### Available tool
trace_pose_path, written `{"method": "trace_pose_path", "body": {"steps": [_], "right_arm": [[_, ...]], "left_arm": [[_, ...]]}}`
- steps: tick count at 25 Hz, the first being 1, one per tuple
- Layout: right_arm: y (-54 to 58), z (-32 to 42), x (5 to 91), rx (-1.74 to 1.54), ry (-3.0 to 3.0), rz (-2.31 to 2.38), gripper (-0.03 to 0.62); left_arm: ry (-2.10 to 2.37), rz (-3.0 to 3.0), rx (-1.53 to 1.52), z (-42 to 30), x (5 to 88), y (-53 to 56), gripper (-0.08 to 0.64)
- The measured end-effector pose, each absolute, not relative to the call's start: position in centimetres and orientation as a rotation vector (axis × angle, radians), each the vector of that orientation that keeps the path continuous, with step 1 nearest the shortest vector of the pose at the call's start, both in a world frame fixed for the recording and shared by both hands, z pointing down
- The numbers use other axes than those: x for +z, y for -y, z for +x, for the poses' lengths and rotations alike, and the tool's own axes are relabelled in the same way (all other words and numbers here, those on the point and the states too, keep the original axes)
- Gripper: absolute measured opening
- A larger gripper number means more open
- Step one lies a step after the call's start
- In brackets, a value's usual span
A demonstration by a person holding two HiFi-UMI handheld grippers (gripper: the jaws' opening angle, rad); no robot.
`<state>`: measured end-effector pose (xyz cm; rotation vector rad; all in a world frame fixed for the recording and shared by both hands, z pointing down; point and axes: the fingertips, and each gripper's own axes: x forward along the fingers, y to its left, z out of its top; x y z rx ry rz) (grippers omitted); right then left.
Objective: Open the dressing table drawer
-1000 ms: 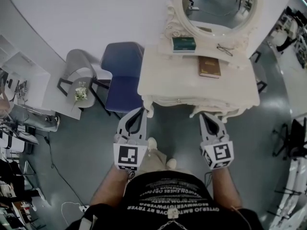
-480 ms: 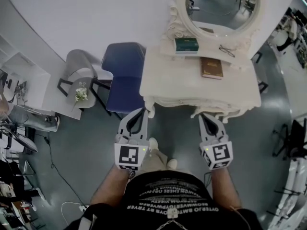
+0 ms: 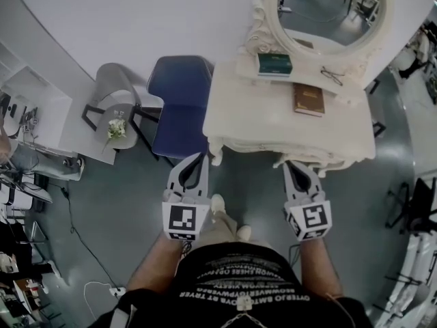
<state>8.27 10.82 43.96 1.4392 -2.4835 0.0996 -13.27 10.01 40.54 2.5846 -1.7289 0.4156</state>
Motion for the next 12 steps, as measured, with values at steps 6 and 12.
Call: {"method": "trace_pose_path", "body": {"steps": [6, 12], "right_arm": [[-8.8, 7.4, 44.4, 0.130, 2.479, 1.428, 0.002], [-6.4, 7.1, 44.2, 0.113, 2.473, 1.436, 0.002]], "left_arm": [[1.712, 2.581, 0.437, -13.7, 41.1, -8.1, 0.003], [1.688, 2.606, 0.418, -13.3, 40.6, -5.3, 0.003]]}}
